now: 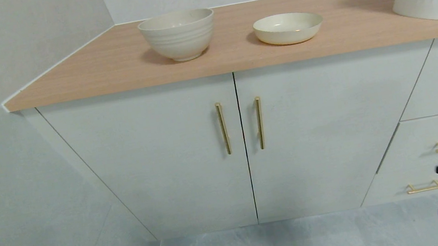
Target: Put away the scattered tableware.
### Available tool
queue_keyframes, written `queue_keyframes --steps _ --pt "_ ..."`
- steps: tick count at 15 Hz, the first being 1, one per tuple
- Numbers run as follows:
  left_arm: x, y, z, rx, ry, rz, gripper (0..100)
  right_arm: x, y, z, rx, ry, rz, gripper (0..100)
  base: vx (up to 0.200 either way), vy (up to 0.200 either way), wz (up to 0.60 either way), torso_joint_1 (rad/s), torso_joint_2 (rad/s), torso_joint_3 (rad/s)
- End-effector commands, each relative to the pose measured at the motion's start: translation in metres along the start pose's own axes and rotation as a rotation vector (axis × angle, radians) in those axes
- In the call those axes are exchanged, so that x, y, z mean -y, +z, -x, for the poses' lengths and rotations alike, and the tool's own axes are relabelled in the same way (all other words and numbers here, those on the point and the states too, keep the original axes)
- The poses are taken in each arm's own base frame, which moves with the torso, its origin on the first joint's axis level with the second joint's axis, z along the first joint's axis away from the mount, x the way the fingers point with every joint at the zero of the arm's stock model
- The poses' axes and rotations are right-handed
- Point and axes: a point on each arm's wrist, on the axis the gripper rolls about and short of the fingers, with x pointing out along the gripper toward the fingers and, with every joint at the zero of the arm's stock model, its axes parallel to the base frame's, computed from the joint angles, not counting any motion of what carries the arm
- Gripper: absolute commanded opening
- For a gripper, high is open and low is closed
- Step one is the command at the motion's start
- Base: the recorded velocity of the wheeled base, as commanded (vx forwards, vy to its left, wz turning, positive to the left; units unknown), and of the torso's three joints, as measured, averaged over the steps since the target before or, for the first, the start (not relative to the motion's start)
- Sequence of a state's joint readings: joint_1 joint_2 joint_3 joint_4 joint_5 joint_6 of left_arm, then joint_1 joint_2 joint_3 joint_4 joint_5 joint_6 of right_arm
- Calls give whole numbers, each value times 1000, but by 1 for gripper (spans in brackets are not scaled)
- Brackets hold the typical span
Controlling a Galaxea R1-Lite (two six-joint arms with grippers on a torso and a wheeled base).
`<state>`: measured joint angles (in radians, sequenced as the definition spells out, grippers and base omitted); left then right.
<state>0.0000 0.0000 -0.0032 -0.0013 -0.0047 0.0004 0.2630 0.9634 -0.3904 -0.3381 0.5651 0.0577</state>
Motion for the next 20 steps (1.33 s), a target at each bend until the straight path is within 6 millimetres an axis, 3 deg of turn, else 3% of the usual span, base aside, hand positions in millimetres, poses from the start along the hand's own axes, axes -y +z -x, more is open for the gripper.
queue_keyframes --steps 1,4,7,9,13,17,20 --pt "0 0 0 -1 0 0 100 34 22 -110 -61 100 -2 100 0 0 0 0 0 0" --pt "0 0 0 -1 0 0 100 39 36 -159 -52 89 -82 100 0 0 0 0 0 0" --pt "0 0 0 -1 0 0 100 41 51 -189 -21 118 -84 100 0 0 0 0 0 0" --pt "0 0 0 -1 0 0 100 42 50 -208 -5 129 -75 100 0 0 0 0 0 0" --pt "0 0 0 -1 0 0 100 43 45 -226 87 114 -81 100 0 0 0 0 0 0" --pt "0 0 0 -1 0 0 100 26 37 -246 122 183 -140 100 0 0 0 0 0 0" --pt "0 0 0 -1 0 0 100 25 39 -262 191 143 -182 100 0 0 0 0 0 0"
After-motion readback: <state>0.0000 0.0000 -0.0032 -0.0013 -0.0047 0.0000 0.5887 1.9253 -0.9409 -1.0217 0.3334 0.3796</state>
